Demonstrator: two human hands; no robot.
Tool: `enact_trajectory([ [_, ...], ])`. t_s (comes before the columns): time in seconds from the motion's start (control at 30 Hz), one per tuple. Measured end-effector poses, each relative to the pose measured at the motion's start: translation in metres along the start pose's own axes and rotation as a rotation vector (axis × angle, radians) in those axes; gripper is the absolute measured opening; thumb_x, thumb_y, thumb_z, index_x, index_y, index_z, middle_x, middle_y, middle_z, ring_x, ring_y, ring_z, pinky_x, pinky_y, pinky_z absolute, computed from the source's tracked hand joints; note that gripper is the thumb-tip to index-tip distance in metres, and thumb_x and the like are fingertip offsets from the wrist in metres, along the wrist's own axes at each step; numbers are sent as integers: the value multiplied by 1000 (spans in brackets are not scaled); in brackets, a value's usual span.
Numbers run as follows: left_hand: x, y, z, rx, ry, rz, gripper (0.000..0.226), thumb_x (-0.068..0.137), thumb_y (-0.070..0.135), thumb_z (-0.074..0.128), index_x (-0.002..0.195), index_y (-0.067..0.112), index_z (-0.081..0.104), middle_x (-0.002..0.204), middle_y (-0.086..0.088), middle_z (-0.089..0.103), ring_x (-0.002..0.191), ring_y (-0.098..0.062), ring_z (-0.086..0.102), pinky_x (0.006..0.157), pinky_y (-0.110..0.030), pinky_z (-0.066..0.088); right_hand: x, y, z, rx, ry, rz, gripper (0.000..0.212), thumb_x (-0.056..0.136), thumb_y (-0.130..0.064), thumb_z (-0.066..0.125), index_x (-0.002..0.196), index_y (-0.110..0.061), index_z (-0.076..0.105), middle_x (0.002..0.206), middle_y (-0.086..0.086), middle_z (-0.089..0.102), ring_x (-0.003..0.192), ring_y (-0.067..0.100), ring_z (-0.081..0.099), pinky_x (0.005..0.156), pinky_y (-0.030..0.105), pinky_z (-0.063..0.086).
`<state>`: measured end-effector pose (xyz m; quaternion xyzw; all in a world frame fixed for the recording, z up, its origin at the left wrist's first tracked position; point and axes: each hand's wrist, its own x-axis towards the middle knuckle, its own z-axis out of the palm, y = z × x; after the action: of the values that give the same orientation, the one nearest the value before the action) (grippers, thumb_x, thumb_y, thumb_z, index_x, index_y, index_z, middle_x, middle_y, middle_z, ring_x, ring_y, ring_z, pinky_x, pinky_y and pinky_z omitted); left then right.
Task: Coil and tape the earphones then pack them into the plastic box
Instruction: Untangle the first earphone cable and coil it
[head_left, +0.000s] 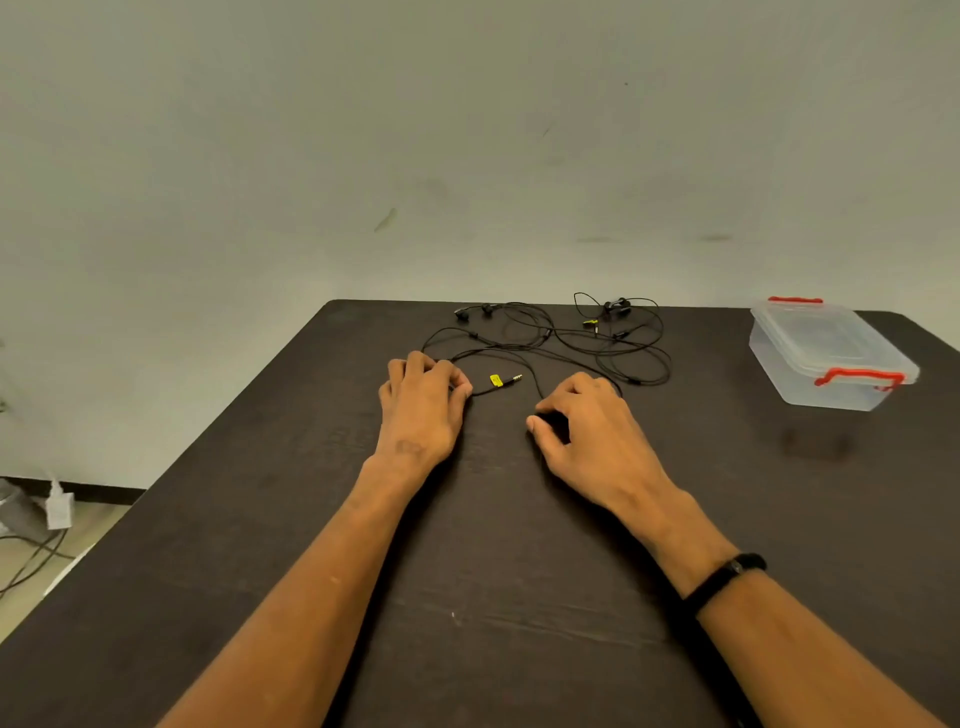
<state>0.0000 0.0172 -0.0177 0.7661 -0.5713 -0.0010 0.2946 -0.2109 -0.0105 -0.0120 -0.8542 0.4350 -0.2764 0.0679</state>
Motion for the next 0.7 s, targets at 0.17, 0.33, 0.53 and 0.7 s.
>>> enact_trajectory([
  [0.17,-13,3,-1,-82,6,38,19,99,45,66,105,27,70,116,7,47,114,-15,36,105,-38,37,2,7,-1,-109,34,172,38,102,-40,61,111,-6,75,120,10,63,118,31,51,96,40,51],
  [0.33,-10,0,4,-51,-25,141,18,106,41,56,106,25,65,114,9,41,107,-11,28,99,-33,33,3,13,-3,-215,28,298,47,102,-49,56,121,-9,72,139,14,51,128,36,43,104,47,45],
  [0.53,-9,14,5,-229,80,338,16,107,35,54,98,23,59,86,21,50,84,-15,52,75,-34,43,2,8,0,74,162,105,42,99,-27,67,139,-15,63,130,6,55,120,27,47,95,46,54],
  [0.7,-12,19,8,-334,1,403,18,109,39,48,102,24,55,90,9,59,86,-15,51,74,-36,45,1,5,2,115,104,-41,37,100,-21,67,137,-19,65,135,-1,59,125,18,50,99,20,37],
])
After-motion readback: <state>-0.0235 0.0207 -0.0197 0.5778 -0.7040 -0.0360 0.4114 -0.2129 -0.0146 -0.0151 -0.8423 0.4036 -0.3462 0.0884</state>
